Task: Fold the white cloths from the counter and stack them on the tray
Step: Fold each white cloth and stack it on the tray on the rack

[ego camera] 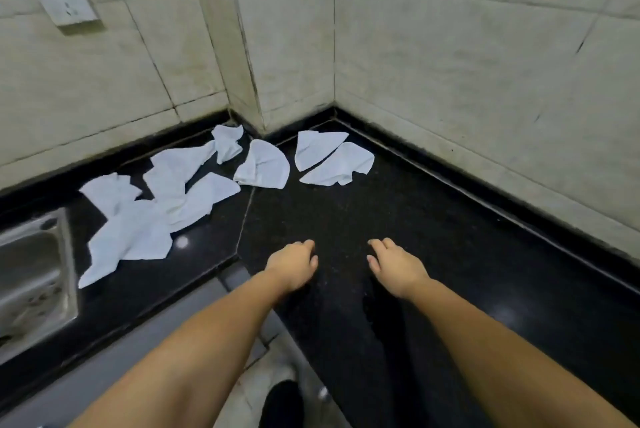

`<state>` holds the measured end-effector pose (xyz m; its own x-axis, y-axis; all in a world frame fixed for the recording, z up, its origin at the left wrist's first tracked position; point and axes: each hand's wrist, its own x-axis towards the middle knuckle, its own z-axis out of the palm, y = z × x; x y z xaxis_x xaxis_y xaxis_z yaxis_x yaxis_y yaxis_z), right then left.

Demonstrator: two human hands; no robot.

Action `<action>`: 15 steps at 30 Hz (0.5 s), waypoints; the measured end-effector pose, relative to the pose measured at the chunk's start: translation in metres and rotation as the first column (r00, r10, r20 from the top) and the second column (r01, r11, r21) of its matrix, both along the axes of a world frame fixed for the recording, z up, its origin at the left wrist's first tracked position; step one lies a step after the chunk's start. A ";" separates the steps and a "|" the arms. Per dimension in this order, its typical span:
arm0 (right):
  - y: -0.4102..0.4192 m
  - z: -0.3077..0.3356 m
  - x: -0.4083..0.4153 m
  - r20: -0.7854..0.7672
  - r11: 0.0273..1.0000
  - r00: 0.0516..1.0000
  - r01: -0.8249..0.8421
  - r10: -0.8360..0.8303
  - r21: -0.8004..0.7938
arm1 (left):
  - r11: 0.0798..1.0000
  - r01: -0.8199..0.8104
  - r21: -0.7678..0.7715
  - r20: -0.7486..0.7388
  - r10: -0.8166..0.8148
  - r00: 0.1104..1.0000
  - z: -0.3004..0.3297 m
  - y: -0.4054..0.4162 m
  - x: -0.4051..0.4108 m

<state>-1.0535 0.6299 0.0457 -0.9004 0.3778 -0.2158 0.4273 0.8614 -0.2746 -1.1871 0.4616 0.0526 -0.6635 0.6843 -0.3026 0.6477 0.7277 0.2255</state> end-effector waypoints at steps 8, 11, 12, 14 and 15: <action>0.051 -0.031 -0.150 -0.010 0.984 0.985 0.171 -0.171 -0.051 | 0.978 0.204 0.048 -0.062 -0.201 0.978 -0.034 0.079 -0.169; 0.060 -0.032 -0.204 -0.047 0.972 0.971 0.231 -0.233 -0.052 | 0.948 0.306 0.083 -0.098 -0.298 0.950 -0.045 0.097 -0.217; 0.062 -0.031 -0.219 -0.071 0.966 0.963 0.256 -0.258 -0.041 | 0.937 0.338 0.093 -0.112 -0.327 0.938 -0.048 0.102 -0.230; 0.069 -0.032 -0.244 -0.100 0.949 0.944 0.314 -0.313 -0.007 | 0.917 0.389 0.094 -0.127 -0.376 0.918 -0.056 0.112 -0.251; 0.074 -0.033 -0.253 -0.093 0.942 0.938 0.335 -0.333 0.011 | 0.909 0.409 0.078 -0.125 -0.399 0.909 -0.060 0.115 -0.259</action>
<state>-1.3064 0.7035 0.0128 -0.7364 0.6647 -0.1265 0.6666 0.6808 -0.3034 -1.4457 0.5768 -0.0070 -0.3475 0.9234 -0.1629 0.9050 0.3757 0.1994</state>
